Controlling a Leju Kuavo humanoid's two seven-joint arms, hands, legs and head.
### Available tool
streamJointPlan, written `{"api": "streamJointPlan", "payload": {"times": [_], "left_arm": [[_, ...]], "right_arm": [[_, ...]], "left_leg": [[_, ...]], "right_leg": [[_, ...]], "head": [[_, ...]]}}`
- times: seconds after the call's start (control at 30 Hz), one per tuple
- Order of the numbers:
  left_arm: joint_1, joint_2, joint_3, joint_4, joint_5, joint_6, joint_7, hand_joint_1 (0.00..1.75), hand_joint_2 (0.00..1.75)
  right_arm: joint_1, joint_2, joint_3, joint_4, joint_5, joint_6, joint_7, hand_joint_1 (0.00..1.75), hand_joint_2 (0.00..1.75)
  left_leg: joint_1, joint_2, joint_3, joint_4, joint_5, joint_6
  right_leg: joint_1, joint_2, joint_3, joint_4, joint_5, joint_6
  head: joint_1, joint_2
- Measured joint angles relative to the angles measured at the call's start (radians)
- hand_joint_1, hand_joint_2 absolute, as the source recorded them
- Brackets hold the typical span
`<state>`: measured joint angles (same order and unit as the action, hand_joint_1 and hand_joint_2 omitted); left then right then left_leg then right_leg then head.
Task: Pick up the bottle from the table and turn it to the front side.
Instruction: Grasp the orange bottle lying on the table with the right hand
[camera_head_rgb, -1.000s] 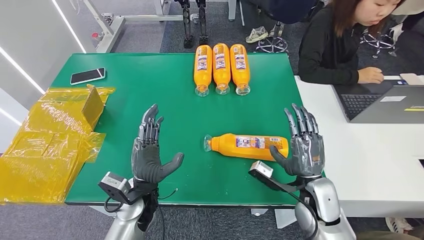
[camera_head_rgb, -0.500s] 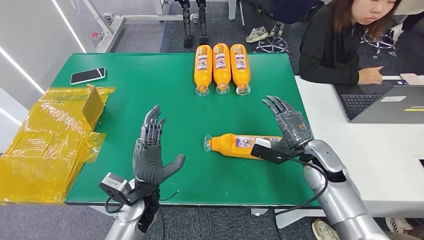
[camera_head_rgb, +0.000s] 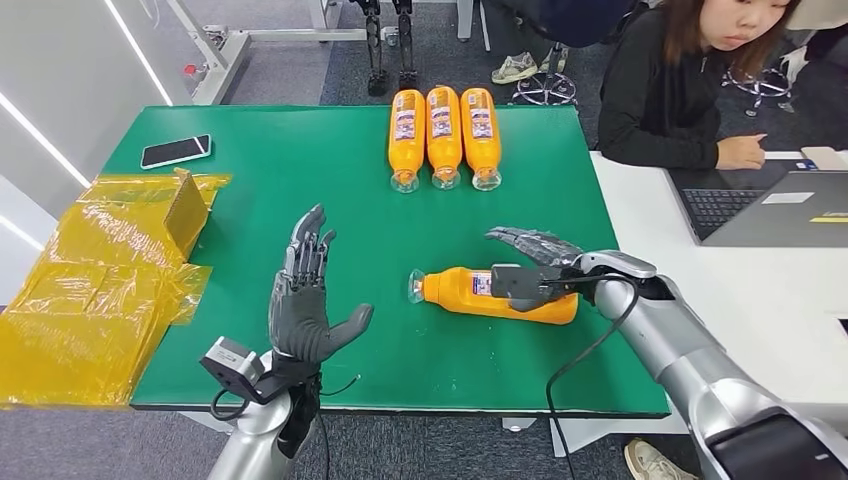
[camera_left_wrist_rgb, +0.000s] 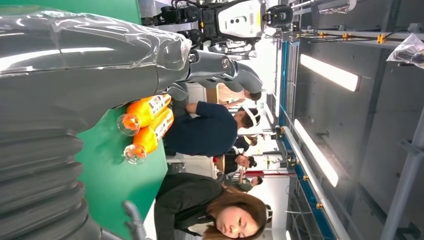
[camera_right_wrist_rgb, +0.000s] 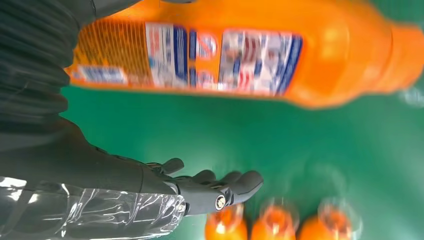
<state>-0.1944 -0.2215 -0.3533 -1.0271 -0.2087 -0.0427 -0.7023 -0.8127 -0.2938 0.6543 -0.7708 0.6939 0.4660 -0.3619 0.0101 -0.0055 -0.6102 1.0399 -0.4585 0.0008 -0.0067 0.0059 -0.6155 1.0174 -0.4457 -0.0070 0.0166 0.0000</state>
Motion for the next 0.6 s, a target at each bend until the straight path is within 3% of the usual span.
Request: {"api": "streamJointPlan", "payload": {"times": [0.2, 0.4, 0.53, 0.6], "left_arm": [[-0.005, 0.005, -0.007, 0.014, 0.043, 0.025, 0.000, 0.00, 1.75], [-0.004, 0.010, -0.010, 0.019, 0.069, 0.026, 0.000, 0.00, 1.75], [-0.003, 0.014, -0.010, 0.019, 0.077, 0.021, 0.000, 0.00, 1.75], [-0.001, 0.016, -0.010, 0.019, 0.079, 0.020, 0.000, 0.00, 1.75]], "right_arm": [[-0.063, 0.010, 0.167, 0.103, -0.085, 0.091, -0.018, 0.00, 1.75], [-0.090, 0.034, 0.321, 0.206, -0.135, 0.104, -0.018, 0.00, 1.75], [-0.101, 0.035, 0.396, 0.244, -0.153, 0.101, -0.037, 1.70, 1.75], [-0.108, 0.035, 0.423, 0.255, -0.154, 0.098, -0.035, 1.75, 1.75]], "left_leg": [[0.000, 0.000, 0.000, 0.000, 0.000, 0.000], [0.000, 0.000, 0.002, 0.000, 0.000, 0.000], [0.000, 0.001, 0.005, 0.000, 0.000, 0.000], [0.000, 0.001, 0.007, 0.000, -0.001, 0.000]], "right_leg": [[0.000, 0.000, 0.000, 0.000, 0.000, 0.000], [0.000, 0.000, 0.001, 0.000, 0.000, 0.000], [0.000, 0.001, 0.004, -0.001, 0.000, 0.000], [0.000, 0.001, 0.007, -0.001, -0.001, 0.000]], "head": [[0.000, 0.000], [0.000, 0.000], [0.000, 0.000], [0.000, 0.000]]}}
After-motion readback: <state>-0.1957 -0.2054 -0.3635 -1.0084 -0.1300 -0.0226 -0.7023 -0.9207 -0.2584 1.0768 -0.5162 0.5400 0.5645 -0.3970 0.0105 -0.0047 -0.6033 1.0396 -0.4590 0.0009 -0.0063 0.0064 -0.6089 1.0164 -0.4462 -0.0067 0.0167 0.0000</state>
